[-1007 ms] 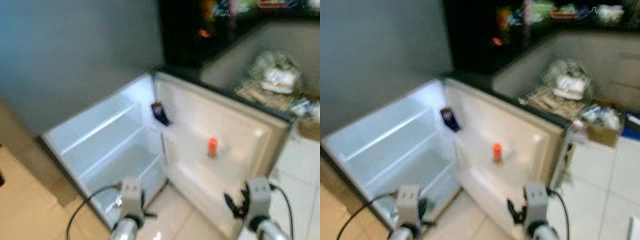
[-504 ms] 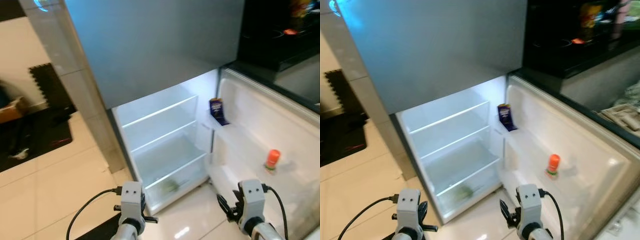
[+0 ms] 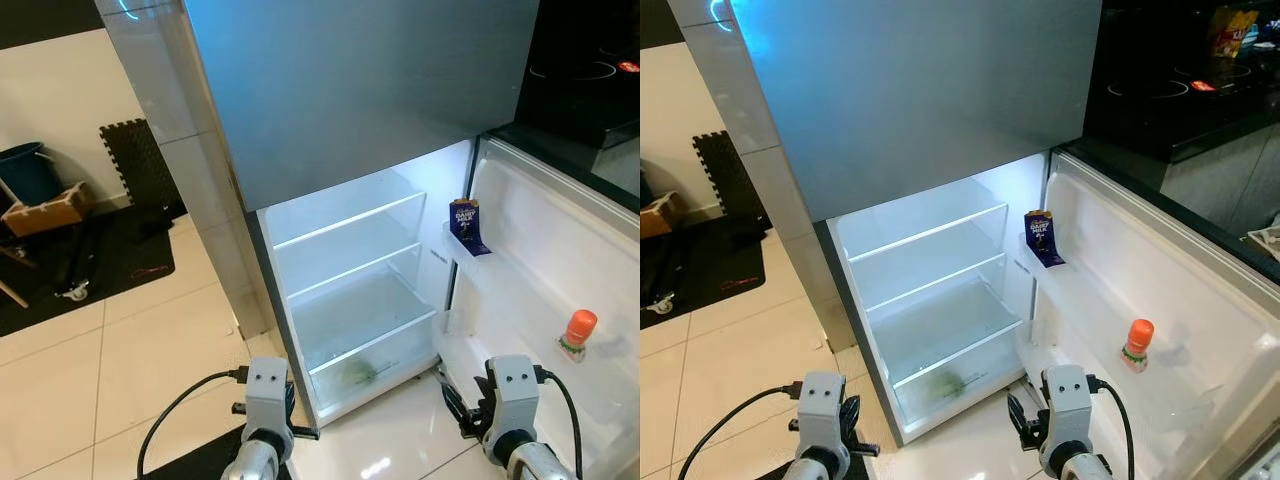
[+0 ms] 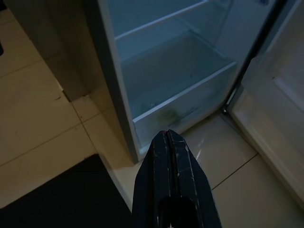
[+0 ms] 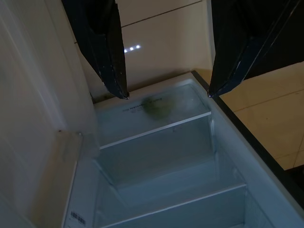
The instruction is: Restocking fridge
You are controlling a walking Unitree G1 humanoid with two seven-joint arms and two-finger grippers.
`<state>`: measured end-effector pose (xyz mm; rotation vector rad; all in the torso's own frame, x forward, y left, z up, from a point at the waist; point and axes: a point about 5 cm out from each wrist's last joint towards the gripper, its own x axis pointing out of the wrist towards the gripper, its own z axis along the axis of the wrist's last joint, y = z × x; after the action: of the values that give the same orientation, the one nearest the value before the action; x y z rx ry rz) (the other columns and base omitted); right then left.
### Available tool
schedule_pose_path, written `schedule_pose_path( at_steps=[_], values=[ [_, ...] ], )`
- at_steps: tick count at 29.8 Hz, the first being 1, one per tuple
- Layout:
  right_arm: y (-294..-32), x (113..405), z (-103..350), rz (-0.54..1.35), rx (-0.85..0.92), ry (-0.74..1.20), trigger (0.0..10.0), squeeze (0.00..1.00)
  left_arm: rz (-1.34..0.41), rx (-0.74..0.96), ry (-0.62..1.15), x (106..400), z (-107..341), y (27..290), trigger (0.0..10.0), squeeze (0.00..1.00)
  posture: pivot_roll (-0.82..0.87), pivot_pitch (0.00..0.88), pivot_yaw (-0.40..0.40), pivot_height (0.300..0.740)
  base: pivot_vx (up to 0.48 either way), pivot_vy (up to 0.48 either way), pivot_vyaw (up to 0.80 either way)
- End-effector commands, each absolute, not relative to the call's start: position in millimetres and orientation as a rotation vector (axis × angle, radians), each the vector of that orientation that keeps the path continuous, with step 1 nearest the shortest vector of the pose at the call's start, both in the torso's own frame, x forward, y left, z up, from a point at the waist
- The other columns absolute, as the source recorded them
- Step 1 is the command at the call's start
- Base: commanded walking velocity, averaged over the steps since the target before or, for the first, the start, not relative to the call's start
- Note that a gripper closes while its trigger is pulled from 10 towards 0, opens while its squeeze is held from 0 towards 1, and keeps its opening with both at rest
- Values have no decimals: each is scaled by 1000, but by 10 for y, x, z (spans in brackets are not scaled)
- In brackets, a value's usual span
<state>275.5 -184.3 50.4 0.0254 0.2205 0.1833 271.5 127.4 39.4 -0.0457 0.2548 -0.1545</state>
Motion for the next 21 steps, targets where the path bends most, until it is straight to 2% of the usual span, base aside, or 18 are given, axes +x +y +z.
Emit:
schedule_pose_path(
  at_steps=[1,15,18,21],
  values=[
    [-1817,2724,447,189,35,247,10000,0,-154,-45,292,2672,313,1296,10000,0,-107,90,95,740,0,0,0],
    [-1798,2730,445,202,32,251,10000,0,-151,-48,286,2663,322,1298,10000,0,-99,96,84,740,0,-464,0],
    [-1800,2731,447,203,32,251,10000,0,-149,-49,288,2660,320,1298,10000,0,-99,96,83,740,0,-304,0],
    [-1800,2733,448,205,31,251,10000,0,-130,-71,291,2652,310,1313,10000,0,-100,96,82,740,0,0,0]
  ],
)
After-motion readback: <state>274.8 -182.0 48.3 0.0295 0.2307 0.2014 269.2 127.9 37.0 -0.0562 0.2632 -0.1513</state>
